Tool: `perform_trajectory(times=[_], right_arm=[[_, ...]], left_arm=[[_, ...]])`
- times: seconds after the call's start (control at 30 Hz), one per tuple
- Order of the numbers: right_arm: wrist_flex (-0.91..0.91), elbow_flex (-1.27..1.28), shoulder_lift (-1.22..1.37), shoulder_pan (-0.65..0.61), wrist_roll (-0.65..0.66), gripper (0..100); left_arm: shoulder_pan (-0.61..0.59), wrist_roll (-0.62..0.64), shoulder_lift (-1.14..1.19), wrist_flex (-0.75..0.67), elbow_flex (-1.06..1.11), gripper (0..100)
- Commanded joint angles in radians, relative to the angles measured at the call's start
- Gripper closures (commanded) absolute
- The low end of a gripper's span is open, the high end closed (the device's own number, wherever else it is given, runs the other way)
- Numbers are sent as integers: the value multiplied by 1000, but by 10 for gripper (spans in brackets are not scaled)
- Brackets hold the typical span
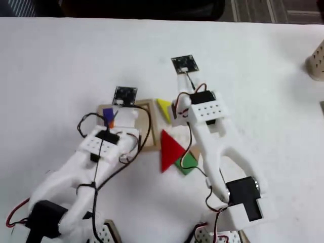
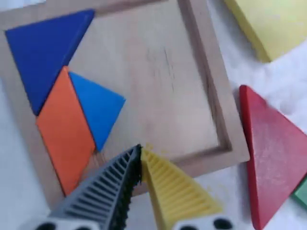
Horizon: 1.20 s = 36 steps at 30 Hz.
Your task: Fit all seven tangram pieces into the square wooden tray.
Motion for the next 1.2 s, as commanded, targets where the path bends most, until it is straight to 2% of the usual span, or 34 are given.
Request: perform_trajectory(times=[0.0, 0.17, 0.73, 1.17], right_arm=[[-15, -8, -15, 5, -2, 978], [-15, -8, -15, 5, -2, 978], [-13, -8, -15, 5, -2, 978], [-8, -8, -15, 5, -2, 978]], left_arm=[[-28, -12, 45, -38, -26, 976], [-91, -17, 134, -101, -78, 976], [-107, -18, 128, -101, -81, 977], [-131, -20, -125, -87, 23, 977]])
